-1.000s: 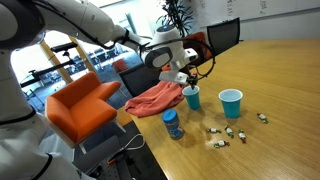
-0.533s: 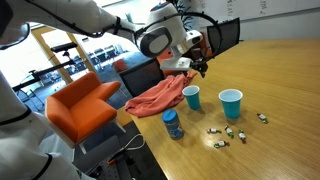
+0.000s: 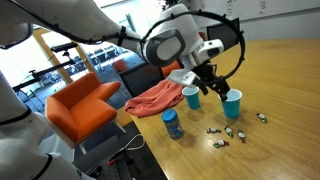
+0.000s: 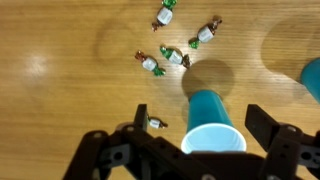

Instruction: Pour the sweets out of the left cup onto the table then put two sweets back in the cup

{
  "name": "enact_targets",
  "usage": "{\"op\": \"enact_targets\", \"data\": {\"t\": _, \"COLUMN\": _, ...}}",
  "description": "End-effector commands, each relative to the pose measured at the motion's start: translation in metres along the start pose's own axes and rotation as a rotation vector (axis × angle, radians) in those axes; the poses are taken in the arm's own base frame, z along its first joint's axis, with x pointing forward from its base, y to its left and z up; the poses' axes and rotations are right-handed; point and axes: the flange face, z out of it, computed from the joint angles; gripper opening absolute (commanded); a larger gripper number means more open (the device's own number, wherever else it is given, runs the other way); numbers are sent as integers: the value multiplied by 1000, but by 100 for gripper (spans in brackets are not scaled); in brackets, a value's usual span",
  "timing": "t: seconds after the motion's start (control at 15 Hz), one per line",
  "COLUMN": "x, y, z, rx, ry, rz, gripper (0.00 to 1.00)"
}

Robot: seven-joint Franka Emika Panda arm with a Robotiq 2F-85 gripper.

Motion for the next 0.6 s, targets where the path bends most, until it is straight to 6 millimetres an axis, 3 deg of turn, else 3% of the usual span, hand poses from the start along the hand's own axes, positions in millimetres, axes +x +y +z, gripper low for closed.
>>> {"op": "enact_targets", "data": {"t": 0.0, "x": -20, "y": -10, "z": 41, "rx": -4, "ry": -144, "rz": 128, "gripper": 100}}
{"op": "enact_targets", "data": {"t": 0.13, "x": -30, "y": -19, "z": 57, "rx": 22, "ry": -201, "rz": 159, "gripper": 100}}
{"op": "enact_targets", "data": {"t": 0.2, "x": -23, "y": -10, "z": 51, "rx": 6, "ry": -155, "rz": 120, "gripper": 100}}
{"op": "enact_targets", "data": {"t": 0.53, "x": -28, "y": -18, "z": 70, "rx": 2, "ry": -193, "rz": 143, "gripper": 100}}
